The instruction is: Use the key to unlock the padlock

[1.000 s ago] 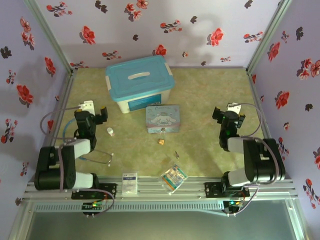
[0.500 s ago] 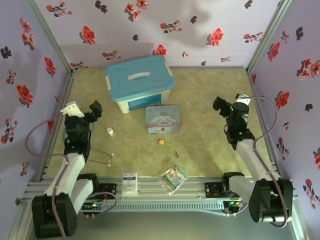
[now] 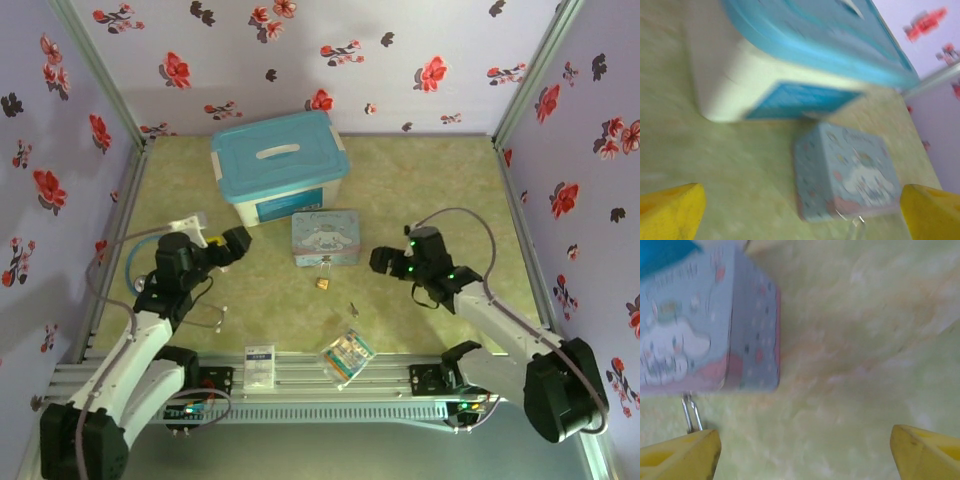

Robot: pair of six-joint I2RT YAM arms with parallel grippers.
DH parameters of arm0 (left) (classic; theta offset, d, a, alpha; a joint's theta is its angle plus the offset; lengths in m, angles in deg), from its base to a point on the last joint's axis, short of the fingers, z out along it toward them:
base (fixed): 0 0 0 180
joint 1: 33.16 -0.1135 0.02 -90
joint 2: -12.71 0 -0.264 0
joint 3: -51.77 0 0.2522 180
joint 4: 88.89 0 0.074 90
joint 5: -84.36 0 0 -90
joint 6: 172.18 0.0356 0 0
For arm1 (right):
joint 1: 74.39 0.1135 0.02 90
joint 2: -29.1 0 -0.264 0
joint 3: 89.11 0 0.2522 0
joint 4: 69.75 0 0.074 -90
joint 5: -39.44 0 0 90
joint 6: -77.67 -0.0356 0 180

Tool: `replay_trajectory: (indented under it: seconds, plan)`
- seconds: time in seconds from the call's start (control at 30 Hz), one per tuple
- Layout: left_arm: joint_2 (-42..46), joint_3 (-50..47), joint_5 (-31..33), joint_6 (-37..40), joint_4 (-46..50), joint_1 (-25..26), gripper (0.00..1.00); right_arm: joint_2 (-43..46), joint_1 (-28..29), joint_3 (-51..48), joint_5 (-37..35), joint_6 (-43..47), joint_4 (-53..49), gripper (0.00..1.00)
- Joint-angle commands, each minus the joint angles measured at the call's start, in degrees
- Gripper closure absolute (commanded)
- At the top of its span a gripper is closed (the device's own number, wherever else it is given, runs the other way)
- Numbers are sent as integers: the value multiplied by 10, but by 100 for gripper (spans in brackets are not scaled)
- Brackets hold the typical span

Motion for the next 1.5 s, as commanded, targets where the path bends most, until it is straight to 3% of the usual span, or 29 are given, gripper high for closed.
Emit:
replay_trajectory:
  seconds: [0.0, 0.2, 0.33, 0.4, 0.47, 0.63, 0.87, 1.23, 1.47]
  plan:
    - [-7, 13, 2, -21, 30, 70, 0, -7, 67, 6, -69, -22, -61, 17]
    - [-19, -42, 40, -91, -57, 174, 0, -20, 179, -9, -106, -94, -55, 38]
    - [-40, 1, 141, -70, 41, 249, 0, -47, 237, -7, -130, -127, -39, 43]
    - [-59, 26, 147, -56, 69, 266, 0, -68, 250, -9, -122, -142, -22, 45]
    - [-77, 41, 148, -58, 71, 280, 0, -88, 266, -4, -126, -150, -16, 52]
    - [-111, 38, 150, -92, 7, 326, 0, -140, 300, 12, -152, -165, -31, 60]
    - [-133, 30, 154, -105, -25, 339, 0, -172, 339, 21, -178, -177, -33, 64]
    - [-120, 8, 177, -113, -24, 339, 0, -183, 354, 7, -177, -202, -21, 76]
    - [-119, 1, 177, -128, -26, 339, 0, -192, 365, 2, -175, -224, -33, 78]
